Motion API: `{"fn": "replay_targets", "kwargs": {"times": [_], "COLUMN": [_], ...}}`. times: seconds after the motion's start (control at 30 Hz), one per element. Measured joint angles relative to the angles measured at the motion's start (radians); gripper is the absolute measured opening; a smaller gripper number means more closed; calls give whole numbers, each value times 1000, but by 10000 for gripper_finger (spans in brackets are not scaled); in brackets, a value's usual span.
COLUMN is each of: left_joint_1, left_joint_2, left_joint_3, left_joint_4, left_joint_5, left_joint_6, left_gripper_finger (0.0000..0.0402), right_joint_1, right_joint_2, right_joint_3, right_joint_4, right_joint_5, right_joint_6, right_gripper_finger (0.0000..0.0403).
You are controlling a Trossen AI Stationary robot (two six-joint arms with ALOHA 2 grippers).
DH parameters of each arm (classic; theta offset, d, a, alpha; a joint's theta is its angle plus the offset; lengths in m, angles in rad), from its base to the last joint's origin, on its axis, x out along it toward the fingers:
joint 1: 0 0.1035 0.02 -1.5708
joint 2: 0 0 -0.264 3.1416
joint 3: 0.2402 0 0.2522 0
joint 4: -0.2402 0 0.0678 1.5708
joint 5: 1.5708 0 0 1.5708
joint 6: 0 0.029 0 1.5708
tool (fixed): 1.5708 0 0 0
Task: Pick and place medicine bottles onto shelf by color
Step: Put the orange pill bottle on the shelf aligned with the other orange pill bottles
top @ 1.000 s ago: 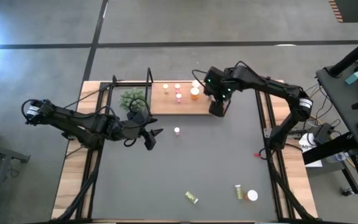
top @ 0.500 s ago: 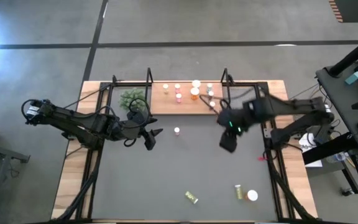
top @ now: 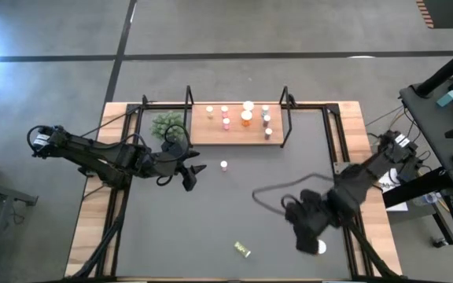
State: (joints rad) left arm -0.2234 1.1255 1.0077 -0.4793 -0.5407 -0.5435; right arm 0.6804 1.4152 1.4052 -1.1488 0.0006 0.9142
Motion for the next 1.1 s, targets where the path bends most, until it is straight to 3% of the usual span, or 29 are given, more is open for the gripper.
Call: {"fn": "replay_targets", "kwargs": {"times": [0.17, 0.57, 1.1], "left_joint_1": [0, 0, 0], "left_joint_2": [0, 0, 0], "left_joint_3": [0, 0, 0], "left_joint_4": [0, 1, 27], "left_joint_5": [0, 0, -1], "left_joint_6": [-11, -236, -240], "left_gripper_finger": [231, 231, 231], "right_joint_1": [66, 180, 339], "right_joint_2": [38, 42, 28], "right_joint_3": [0, -5, -5], "right_joint_4": [3, -1, -58], "right_joint_5": [0, -2, 0], "right_joint_6": [-41, -14, -34], "right_gripper_finger": [203, 203, 203]}}
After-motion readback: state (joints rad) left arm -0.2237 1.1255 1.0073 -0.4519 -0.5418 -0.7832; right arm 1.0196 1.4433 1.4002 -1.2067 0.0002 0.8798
